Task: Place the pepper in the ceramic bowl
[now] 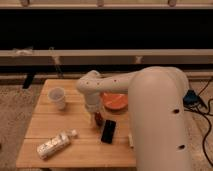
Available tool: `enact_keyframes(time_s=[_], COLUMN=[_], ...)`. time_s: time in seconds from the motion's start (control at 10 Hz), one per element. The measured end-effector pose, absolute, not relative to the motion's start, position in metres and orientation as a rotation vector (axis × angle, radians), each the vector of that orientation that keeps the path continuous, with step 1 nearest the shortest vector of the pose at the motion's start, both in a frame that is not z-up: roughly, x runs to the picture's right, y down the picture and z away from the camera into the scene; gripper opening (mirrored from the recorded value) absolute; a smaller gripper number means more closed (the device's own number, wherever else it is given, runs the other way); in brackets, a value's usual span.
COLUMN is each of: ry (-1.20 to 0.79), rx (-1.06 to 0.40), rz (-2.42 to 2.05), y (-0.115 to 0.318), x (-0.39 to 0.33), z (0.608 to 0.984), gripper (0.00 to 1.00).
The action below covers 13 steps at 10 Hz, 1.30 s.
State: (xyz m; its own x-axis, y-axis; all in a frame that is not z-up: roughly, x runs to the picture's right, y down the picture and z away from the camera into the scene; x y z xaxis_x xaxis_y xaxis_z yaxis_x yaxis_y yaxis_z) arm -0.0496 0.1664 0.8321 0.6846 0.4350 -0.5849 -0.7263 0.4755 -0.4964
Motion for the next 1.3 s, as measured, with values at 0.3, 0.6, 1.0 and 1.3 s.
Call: enact_keyframes(time_s=[0.3,0.6,1.0,1.3], ry=[0.404,0.393,0.395,0.391], rx=[-0.799,-0.784,-0.767,-0.76], rz=[0.732,0.698,0.668,0.64], y=[0.169,0.176,0.179,0.181], x=[-0.055,-0.065,-0.067,-0.073], z=[0.841,0.84,0.84,0.837], gripper=[0.68,0.52,0.13,0.0])
